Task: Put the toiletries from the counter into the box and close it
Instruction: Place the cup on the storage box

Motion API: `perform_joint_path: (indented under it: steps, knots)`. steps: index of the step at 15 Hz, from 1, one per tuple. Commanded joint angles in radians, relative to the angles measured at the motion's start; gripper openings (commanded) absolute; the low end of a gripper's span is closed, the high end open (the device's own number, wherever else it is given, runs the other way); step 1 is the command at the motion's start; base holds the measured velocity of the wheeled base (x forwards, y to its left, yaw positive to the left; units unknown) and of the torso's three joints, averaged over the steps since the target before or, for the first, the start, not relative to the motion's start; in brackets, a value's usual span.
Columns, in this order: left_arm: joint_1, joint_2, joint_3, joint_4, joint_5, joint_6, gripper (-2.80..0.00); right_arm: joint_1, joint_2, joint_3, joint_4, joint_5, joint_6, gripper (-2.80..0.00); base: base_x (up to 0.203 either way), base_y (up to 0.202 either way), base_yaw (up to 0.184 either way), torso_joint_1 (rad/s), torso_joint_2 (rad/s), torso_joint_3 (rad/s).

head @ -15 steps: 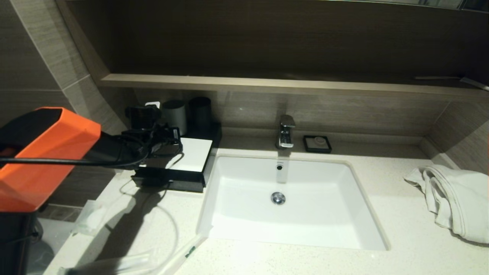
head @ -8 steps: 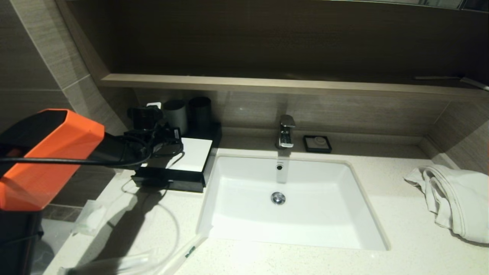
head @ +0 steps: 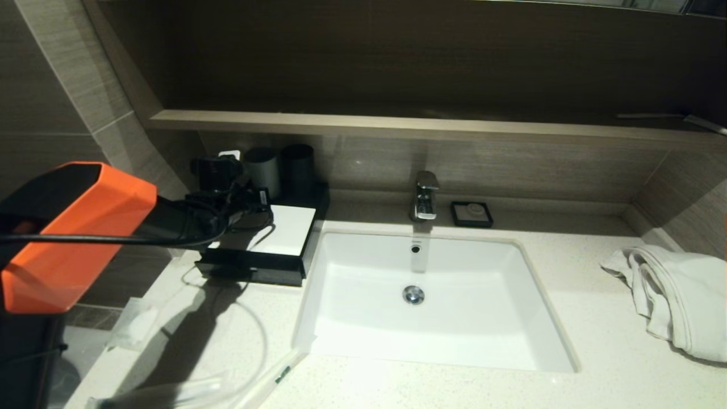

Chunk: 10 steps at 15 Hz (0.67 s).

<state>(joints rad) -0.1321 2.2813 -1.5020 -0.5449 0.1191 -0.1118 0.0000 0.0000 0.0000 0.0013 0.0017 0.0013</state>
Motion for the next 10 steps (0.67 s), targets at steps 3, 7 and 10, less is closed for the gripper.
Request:
perform_joint_path:
  steps: [3,7,10]
  knots:
    - [0.000,-0.069,0.095,-0.011,0.001,-0.003,-2.80,0.000,0.000,0.000,0.000,0.000,0.000,-2.80,0.000,0.000,0.000,0.000,0.00,0.000]
    - [0.002,-0.183,0.230,-0.034,0.001,-0.003,-2.80,0.000,0.000,0.000,0.000,0.000,0.000,-2.80,0.000,0.000,0.000,0.000,0.00,0.000]
    - [0.002,-0.314,0.353,-0.050,0.001,-0.002,-2.80,0.000,0.000,0.000,0.000,0.000,0.000,-2.80,0.000,0.000,0.000,0.000,0.00,0.000]
